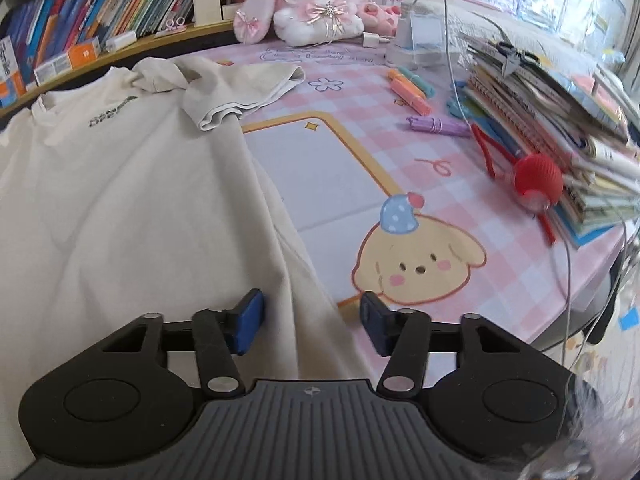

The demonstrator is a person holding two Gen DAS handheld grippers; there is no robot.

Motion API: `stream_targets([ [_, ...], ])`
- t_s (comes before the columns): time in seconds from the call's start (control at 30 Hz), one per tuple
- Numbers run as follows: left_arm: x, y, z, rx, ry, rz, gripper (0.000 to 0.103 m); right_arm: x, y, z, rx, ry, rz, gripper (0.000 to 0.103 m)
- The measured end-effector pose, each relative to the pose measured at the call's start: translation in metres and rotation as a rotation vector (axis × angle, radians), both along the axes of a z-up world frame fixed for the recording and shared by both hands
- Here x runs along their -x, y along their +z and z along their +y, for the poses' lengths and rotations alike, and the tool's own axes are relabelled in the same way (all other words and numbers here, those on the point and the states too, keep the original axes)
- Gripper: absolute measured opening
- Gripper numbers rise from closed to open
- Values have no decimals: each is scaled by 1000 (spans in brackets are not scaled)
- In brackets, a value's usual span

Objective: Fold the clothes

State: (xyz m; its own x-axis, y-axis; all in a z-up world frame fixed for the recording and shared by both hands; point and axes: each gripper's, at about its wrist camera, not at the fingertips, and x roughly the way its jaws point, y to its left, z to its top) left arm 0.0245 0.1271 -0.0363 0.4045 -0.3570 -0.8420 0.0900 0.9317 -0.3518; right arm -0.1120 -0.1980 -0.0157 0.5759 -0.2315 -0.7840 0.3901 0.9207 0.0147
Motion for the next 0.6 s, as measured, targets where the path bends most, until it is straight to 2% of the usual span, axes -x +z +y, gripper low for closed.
stream_targets([
  [0.13, 0, -1, 5, 29, 40, 21, 59, 2, 0, 2, -11, 5, -7, 36],
  [0.37, -1, 3, 2, -16, 18, 58, 60, 3, -1, 3, -7, 17, -11, 36],
  [0.6, 10, 5, 14, 17, 41, 63, 62, -1, 0, 3, -4, 30, 12, 36],
])
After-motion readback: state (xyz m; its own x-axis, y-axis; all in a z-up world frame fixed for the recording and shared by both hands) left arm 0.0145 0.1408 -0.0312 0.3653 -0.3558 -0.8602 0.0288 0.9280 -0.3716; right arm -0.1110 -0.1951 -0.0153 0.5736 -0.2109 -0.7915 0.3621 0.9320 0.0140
